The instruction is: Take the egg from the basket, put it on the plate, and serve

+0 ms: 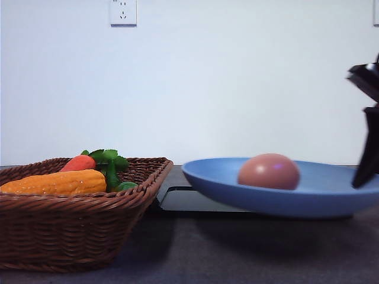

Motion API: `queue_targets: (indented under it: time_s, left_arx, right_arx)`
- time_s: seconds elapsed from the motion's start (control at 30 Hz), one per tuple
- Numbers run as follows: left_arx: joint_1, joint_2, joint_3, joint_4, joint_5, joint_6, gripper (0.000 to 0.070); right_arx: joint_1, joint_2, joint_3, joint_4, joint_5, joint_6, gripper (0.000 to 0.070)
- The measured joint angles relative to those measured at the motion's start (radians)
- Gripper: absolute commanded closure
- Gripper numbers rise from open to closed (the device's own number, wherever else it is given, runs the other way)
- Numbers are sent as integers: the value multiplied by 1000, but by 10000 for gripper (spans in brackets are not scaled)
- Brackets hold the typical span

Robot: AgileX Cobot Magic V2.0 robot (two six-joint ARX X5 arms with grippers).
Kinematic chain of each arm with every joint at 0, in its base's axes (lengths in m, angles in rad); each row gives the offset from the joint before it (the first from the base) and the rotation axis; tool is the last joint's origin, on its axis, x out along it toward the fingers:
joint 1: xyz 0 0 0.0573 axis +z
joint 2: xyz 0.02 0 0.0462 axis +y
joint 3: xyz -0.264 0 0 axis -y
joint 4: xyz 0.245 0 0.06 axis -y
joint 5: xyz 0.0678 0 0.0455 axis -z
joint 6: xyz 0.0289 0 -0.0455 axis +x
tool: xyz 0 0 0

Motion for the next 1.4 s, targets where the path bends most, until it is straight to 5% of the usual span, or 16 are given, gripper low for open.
queue_targets:
  time_s: [0.4,0.7,0.77,0.97,1.27,1.4]
  left_arx:
    - [0,-311,0,-148,-195,0,343]
    - [0,-373,0,-200,-265,-4,343]
    - [0,-372,0,-214,-265,-8,343]
    - [0,-365,0,-221,-266,-20,343]
    - [0,-340,0,-216,-266,-24,350]
    - [0,-303,0,-199,-273,-23,414]
  right_arx:
    - [0,377,364,29,40,0,700]
    - [0,487,430,24,54,0,700]
    - [0,488,430,20,59,0,677]
    - [1,488,432,18,98,0,460]
    - [-13,479,446,2,95,-9,459]
    - [-46,407,468,-18,96,-26,460]
